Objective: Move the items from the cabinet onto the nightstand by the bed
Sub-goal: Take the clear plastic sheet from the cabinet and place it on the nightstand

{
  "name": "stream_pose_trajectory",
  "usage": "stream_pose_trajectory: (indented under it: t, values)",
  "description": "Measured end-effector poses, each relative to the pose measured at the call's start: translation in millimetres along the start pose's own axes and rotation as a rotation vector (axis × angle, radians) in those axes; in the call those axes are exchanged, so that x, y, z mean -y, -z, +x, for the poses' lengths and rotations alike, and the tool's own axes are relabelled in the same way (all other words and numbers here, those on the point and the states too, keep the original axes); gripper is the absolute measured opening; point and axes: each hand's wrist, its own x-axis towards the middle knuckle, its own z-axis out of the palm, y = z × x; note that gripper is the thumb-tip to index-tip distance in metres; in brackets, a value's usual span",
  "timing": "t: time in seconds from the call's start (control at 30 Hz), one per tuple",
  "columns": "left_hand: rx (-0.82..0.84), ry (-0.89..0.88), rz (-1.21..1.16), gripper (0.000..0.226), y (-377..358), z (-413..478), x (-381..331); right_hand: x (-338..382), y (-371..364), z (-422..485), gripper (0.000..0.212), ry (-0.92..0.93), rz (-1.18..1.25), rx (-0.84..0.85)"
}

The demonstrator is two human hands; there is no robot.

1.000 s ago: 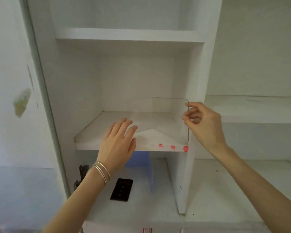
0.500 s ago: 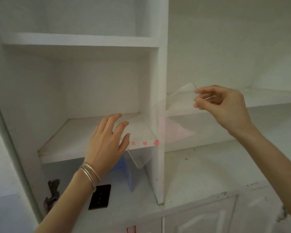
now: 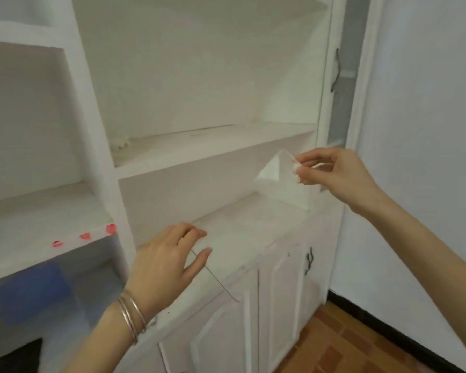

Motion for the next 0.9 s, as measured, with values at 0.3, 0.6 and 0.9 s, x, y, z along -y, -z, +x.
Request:
stream_pose_trajectory:
  t: [0.3, 0.6, 0.9]
  values:
    - [-0.027, -0.259, -0.227, 0.034, -76.3, 65.6, -151.7, -42.4, 150.8, -101.5, 0.014, -0.143, -0.265, -0.13]
    - [0.028, -0.472, -0.639, 0.033, -110.6, 104.6, -365.4, -39.4, 293.0, -225.3, 0.016, -0.296, -0.508, -0.313]
    - [0.284, -0.648, -1.075, 0.011, -109.2, 84.6, -554.9, -19.1, 375.6, -361.4, 0.021, -0.47, -0.788, -0.525]
